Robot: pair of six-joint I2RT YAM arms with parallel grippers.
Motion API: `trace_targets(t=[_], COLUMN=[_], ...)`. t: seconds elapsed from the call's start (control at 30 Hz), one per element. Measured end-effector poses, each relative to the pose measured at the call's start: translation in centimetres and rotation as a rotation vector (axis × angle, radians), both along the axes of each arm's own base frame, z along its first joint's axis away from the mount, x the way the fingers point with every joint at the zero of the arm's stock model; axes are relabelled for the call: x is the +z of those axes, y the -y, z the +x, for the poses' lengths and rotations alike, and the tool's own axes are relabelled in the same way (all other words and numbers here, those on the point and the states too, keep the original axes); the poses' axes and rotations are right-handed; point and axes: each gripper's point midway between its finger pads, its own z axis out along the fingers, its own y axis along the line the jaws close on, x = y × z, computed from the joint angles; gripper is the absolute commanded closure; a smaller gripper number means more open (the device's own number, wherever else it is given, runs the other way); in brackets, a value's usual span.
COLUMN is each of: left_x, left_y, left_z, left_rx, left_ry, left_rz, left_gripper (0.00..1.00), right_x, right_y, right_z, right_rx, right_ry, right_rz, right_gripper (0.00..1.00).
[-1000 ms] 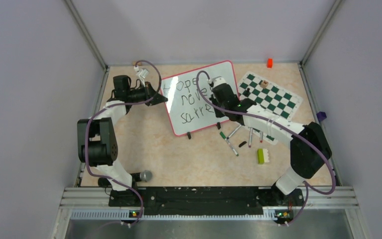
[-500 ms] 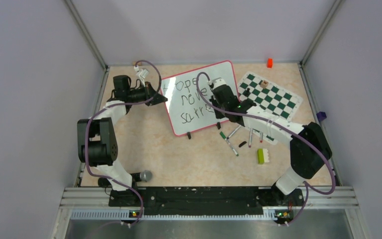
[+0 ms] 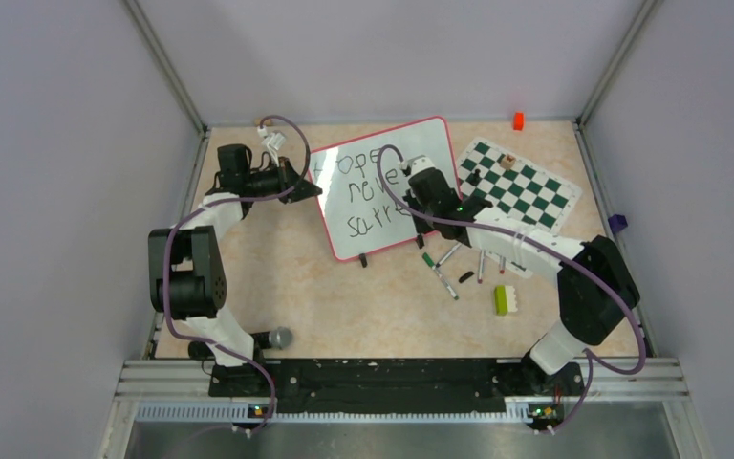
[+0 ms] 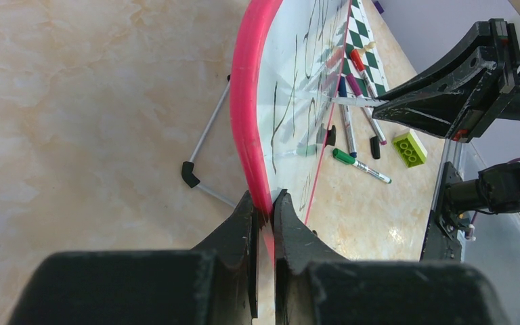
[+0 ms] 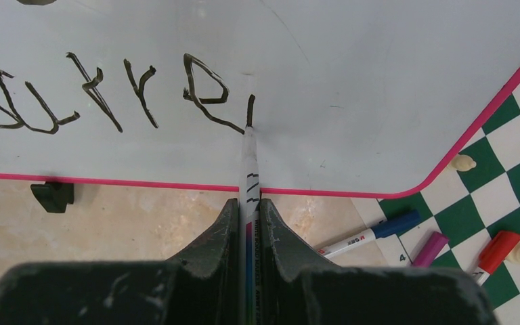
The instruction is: Write a sentence on the whiteboard
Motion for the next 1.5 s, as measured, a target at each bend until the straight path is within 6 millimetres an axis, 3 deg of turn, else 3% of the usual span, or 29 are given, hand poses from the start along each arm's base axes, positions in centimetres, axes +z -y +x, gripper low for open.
trace_targets(t=[0.33,0.7,1.5], left_x=[0.0,0.0,0.0], left_y=[0.0,0.0,0.0], left_z=[0.0,0.0,0.0], left_rx=[0.0,0.0,0.0], left_ry=[0.0,0.0,0.0], left_rz=[0.0,0.0,0.001], left_gripper=[1.0,1.0,1.0], right_x=[0.2,1.8,2.0], right_y=[0.0,-0.7,0.1], right_z=[0.1,1.5,2.0], right_rx=[0.0,-0.003,-0.039], right_ry=[-0.001,0.034,0.05], right_rz=[-0.004,-0.009,-0.042], right_gripper=[1.0,1.0,1.0])
